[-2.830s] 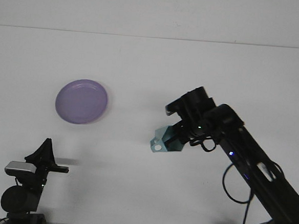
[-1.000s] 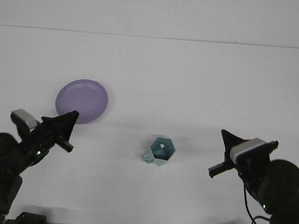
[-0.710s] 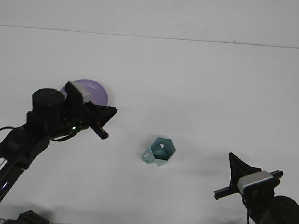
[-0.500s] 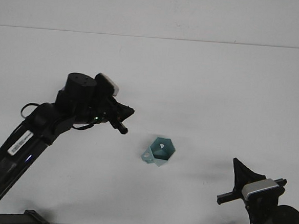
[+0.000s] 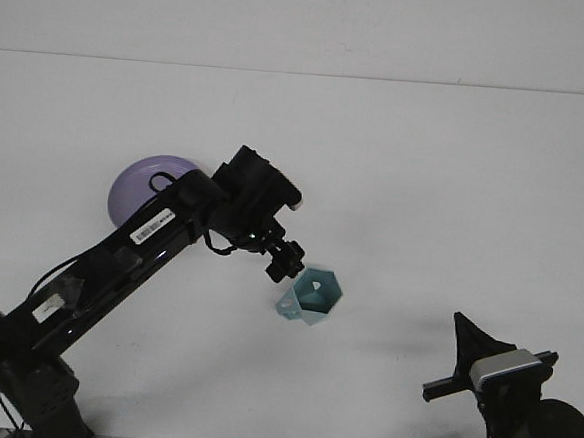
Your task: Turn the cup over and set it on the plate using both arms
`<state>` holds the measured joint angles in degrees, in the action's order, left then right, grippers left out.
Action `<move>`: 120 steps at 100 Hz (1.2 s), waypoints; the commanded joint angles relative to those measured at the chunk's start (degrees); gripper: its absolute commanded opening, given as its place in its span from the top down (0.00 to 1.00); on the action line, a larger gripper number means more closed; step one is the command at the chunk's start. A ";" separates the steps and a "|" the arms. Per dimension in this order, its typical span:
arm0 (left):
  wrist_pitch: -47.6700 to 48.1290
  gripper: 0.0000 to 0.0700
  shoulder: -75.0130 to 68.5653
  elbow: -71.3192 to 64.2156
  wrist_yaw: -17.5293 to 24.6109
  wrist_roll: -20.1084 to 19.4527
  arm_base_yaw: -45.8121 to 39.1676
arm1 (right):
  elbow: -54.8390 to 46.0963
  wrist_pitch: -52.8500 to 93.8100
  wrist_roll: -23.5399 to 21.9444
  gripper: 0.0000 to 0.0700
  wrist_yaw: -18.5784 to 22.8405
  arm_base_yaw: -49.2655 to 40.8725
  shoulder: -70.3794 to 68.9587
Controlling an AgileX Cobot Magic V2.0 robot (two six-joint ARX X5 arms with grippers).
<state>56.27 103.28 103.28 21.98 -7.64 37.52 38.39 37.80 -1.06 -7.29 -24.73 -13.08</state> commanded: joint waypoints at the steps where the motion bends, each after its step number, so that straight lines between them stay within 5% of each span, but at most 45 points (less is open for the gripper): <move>1: 1.31 0.34 2.56 2.56 -0.15 -0.72 1.01 | 0.28 -0.11 -0.90 1.00 -0.13 -0.26 0.02; 31: 5.38 0.34 8.55 5.14 -0.31 -0.79 3.23 | 0.28 -0.09 -0.90 1.00 -0.13 -0.26 0.02; 77: 3.80 0.36 15.39 5.16 -7.28 -0.94 6.45 | 0.28 -0.09 -0.90 1.00 -0.13 -0.26 0.02; 84: 3.21 0.50 15.80 5.16 -7.26 -1.29 6.45 | 0.28 -0.07 -0.90 1.00 -0.13 -0.26 0.02; 94: 2.54 1.00 15.82 5.14 -7.26 -2.64 6.51 | 0.28 -0.07 -0.90 1.00 -0.13 -0.26 0.02; 120: 2.14 0.98 15.82 5.18 -7.21 -2.36 6.80 | 0.28 -0.07 -0.87 1.00 -0.17 -0.26 0.02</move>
<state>57.91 117.82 106.83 14.87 -9.56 43.66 38.39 38.24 -1.34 -7.31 -24.73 -13.08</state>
